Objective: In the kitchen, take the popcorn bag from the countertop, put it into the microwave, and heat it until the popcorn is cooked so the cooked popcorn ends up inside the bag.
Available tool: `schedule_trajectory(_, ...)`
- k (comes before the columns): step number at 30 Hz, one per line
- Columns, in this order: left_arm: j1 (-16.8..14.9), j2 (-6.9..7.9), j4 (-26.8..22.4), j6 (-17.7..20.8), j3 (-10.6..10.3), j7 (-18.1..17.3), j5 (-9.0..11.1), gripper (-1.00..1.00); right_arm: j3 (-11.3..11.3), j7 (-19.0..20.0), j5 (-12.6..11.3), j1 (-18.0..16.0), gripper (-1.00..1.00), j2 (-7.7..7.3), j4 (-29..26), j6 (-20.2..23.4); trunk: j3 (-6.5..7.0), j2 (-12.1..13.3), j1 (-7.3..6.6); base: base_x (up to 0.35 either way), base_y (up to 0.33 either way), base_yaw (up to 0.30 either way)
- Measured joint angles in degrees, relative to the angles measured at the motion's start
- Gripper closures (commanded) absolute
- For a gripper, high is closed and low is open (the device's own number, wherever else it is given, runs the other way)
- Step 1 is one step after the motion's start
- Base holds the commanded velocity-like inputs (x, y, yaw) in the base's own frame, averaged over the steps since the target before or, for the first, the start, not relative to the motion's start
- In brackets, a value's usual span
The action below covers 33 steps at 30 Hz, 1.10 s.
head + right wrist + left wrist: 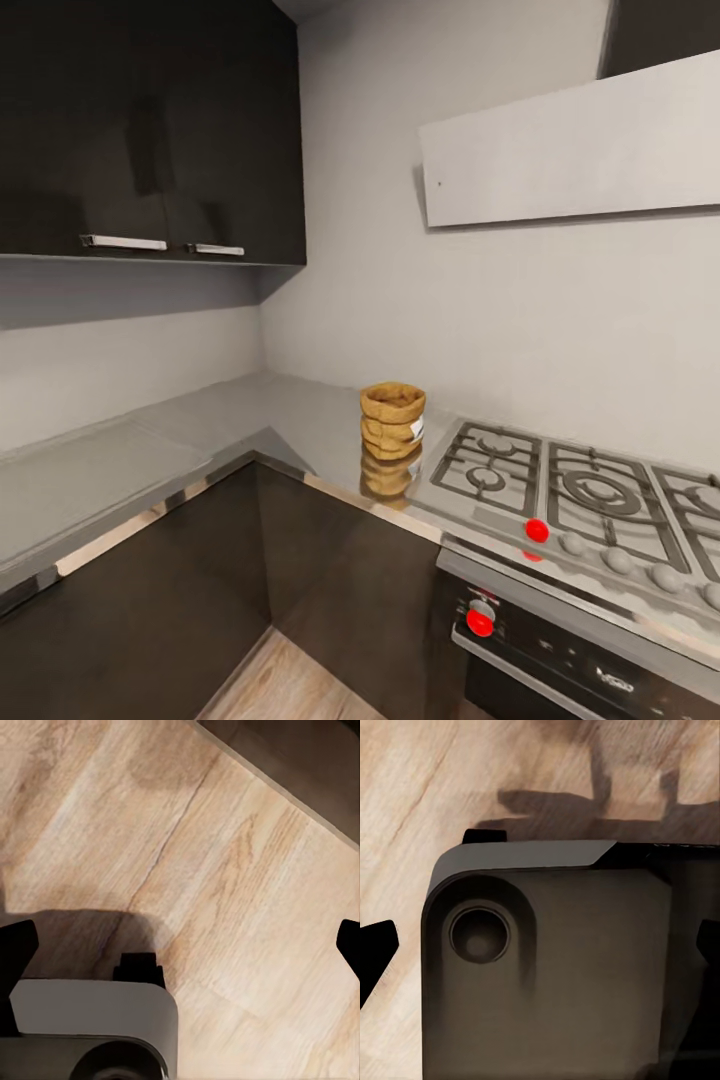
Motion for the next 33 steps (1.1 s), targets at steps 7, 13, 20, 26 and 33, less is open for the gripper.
schedule_trajectory(7,0.00,0.00,-0.01,0.00,0.02,0.00,0.01,-1.00,-0.04,-0.09,-0.12,0.01,-1.00,0.25,0.00,0.28,0.00,0.00,0.01,0.004,0.008,-0.222)
schedule_trajectory(13,0.00,-0.08,0.00,-0.01,0.08,0.08,0.07,-1.00,-0.07,-0.18,-0.14,0.00,-1.00,0.24,0.00,0.29,0.00,0.00,0.01,0.000,0.163,-0.170)
schedule_trajectory(20,0.00,-0.08,0.00,-0.03,0.09,0.08,0.08,-1.00,-0.07,-0.76,-0.07,0.00,-1.00,0.17,0.00,-0.05,0.00,0.00,0.01,0.000,0.311,-0.009)
schedule_trajectory(26,-0.01,0.00,0.00,-0.16,0.18,0.10,0.08,-1.00,0.11,-0.21,-0.04,-0.01,-1.00,0.39,0.00,0.39,0.00,0.02,0.01,0.000,0.107,0.000)
schedule_trajectory(33,0.00,0.00,0.00,-0.20,0.32,0.10,0.08,-1.00,0.11,-0.84,-0.07,0.00,-1.00,0.85,0.00,0.42,0.00,0.00,0.00,0.000,0.000,0.000)
